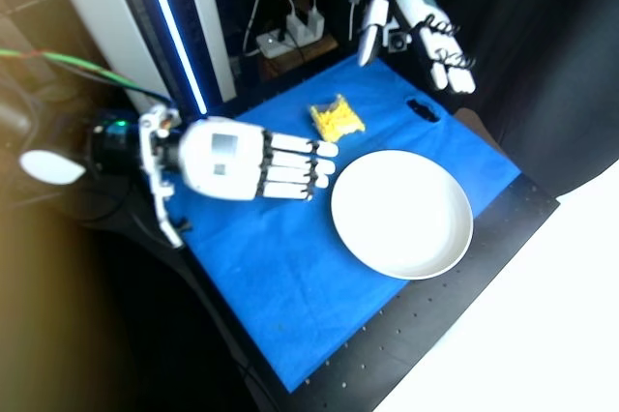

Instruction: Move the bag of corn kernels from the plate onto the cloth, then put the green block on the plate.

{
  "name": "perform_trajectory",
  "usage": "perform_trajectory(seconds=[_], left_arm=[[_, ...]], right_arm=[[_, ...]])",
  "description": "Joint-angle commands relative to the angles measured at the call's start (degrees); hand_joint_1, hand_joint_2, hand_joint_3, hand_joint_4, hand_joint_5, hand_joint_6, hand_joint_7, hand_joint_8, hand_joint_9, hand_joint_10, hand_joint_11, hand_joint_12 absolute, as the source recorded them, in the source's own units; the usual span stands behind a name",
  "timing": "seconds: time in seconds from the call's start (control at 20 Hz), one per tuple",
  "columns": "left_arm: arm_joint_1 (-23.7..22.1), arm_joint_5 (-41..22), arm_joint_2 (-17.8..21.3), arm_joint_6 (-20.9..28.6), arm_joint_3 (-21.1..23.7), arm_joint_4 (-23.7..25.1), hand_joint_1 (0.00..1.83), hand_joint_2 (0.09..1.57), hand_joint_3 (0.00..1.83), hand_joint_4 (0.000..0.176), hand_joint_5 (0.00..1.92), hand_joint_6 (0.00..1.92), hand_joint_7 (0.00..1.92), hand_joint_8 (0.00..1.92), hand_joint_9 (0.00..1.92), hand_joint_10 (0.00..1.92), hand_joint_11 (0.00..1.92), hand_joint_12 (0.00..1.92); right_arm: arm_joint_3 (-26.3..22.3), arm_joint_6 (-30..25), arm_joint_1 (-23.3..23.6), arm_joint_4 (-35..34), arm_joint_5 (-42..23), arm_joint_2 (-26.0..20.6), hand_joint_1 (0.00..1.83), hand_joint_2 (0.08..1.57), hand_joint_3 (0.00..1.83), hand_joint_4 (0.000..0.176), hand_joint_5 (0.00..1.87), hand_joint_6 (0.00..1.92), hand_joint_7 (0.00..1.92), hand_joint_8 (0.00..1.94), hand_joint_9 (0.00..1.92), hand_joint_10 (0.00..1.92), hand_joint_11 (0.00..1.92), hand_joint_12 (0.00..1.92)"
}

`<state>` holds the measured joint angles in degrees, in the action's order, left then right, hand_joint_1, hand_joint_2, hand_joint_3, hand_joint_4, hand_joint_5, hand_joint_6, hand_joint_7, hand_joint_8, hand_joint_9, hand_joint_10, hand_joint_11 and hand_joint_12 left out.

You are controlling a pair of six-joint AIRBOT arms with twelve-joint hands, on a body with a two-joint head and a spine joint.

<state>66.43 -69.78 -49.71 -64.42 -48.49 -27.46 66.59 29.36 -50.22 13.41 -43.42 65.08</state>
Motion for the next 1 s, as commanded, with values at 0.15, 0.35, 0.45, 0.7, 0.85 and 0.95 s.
perform_trajectory(seconds=[0.15, 0.35, 0.45, 0.7, 0.85, 0.95], left_arm=[[0.17, -7.90, 0.37, 0.32, 0.34, 0.69, 0.19, 1.23, 0.02, 0.121, 0.00, 0.00, 0.00, 0.00, 0.00, 0.00, 0.00, 0.00], [0.96, -8.91, 0.41, 0.32, 0.59, 0.00, 0.17, 1.26, 0.02, 0.112, 0.00, 0.00, 0.00, 0.00, 0.00, 0.00, 0.00, 0.00], [1.16, -9.26, 0.43, 0.33, 0.66, -0.26, 0.16, 1.27, 0.02, 0.106, 0.00, 0.00, 0.00, 0.00, 0.00, 0.00, 0.00, 0.00], [1.62, -9.65, 0.49, 0.33, 0.83, -0.70, 0.13, 1.30, 0.01, 0.097, 0.00, 0.00, 0.00, 0.00, 0.00, 0.00, 0.00, 0.00], [1.63, -9.65, 0.46, 0.33, 0.83, -0.70, 0.13, 1.32, 0.01, 0.100, 0.00, 0.00, 0.00, 0.00, 0.00, 0.00, 0.00, 0.00], [1.71, -9.79, 0.44, 0.33, 0.86, -0.80, 0.13, 1.32, 0.01, 0.093, 0.00, 0.00, 0.00, 0.00, 0.00, 0.00, 0.00, 0.00]], right_arm=[[-0.02, -0.44, 0.86, -0.26, -4.65, 0.52, 0.79, 1.22, 0.00, 0.000, 0.33, 0.05, 0.47, 0.05, 0.17, 0.78, 0.00, 1.50], [-0.20, -0.44, 0.84, 0.13, -4.20, 0.30, 0.82, 1.27, 0.00, 0.000, 0.49, 0.08, 0.63, 0.06, 0.26, 0.81, 0.00, 1.58], [-0.24, -0.44, 0.84, 0.13, -4.20, 0.24, 0.83, 1.27, 0.00, 0.000, 0.51, 0.10, 0.70, 0.09, 0.30, 0.83, 0.00, 1.59], [-0.08, -0.44, 0.84, 0.14, -4.21, 0.24, 1.19, 1.27, 0.00, 0.000, 0.58, 1.34, 0.81, 1.47, 0.75, 1.26, 0.34, 1.78], [-0.07, -0.44, 0.88, 0.57, -4.25, 0.22, 1.31, 1.21, 0.00, 0.000, 0.71, 1.24, 0.86, 1.26, 0.74, 1.49, 0.49, 1.79], [-0.42, -0.44, 2.55, 2.53, -4.35, 0.16, 1.25, 1.22, 0.00, 0.000, 0.72, 1.14, 0.86, 1.43, 0.80, 1.51, 0.62, 1.82]])
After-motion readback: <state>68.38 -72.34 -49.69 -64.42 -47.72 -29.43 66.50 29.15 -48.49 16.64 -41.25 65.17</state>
